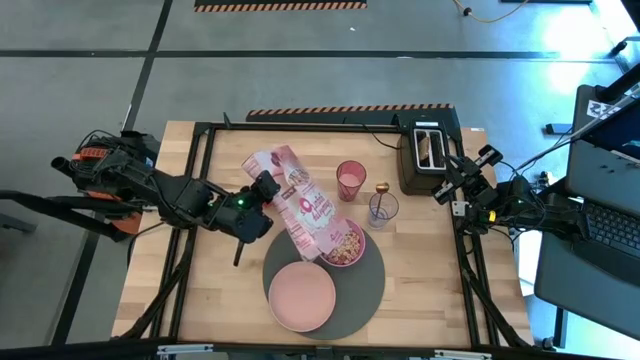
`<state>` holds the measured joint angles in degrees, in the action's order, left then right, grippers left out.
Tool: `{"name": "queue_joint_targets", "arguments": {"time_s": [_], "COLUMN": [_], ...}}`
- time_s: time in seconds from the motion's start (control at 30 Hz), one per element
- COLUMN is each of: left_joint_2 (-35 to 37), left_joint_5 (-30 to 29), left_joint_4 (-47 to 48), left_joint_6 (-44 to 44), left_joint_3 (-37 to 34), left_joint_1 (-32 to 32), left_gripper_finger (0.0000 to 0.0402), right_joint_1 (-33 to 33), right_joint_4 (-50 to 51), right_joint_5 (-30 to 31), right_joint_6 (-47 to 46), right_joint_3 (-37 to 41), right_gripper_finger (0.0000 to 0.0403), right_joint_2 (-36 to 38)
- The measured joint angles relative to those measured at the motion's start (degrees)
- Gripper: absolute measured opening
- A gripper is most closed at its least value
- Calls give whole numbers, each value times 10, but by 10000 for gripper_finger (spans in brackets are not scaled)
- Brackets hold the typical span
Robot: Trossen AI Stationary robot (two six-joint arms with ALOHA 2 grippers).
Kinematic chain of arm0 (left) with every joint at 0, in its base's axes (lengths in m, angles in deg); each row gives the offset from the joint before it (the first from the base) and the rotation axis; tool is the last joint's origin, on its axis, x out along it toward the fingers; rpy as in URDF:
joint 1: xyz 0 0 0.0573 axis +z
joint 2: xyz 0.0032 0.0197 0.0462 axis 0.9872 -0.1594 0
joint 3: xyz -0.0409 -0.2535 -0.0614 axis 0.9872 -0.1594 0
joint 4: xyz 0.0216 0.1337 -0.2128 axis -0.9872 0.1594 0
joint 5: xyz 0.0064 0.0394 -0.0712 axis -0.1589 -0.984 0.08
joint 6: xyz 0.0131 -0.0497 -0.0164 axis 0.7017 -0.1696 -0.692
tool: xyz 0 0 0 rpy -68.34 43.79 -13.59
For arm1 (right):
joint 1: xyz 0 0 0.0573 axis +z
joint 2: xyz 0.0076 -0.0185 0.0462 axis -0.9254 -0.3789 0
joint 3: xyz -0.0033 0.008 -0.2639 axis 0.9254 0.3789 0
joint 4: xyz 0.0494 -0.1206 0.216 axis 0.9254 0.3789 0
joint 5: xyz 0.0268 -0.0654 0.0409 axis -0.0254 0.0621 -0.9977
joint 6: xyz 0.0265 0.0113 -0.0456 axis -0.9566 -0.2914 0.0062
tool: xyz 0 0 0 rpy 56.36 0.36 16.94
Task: Arrange a breakfast setting
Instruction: Pour the cereals from the pink cereal box into the pink bowl
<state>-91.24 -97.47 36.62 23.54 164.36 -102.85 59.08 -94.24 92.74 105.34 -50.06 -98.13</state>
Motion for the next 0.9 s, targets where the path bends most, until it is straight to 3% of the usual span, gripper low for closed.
{"name": "queue_joint_targets", "arguments": {"time_s": [0.33,0.9], "left_joint_2": [-36,-31], "left_joint_5": [-22,-62], "left_joint_4": [9,-5], "left_joint_6": [1,16], "left_joint_3": [0,0], "left_joint_1": [5,5], "left_gripper_finger": [96,96], "right_joint_1": [0,0], "right_joint_4": [0,3], "right_joint_5": [0,1], "right_joint_6": [0,2], "right_joint_3": [0,0], "right_gripper_finger": [0,0], "right_joint_2": [0,0]}}
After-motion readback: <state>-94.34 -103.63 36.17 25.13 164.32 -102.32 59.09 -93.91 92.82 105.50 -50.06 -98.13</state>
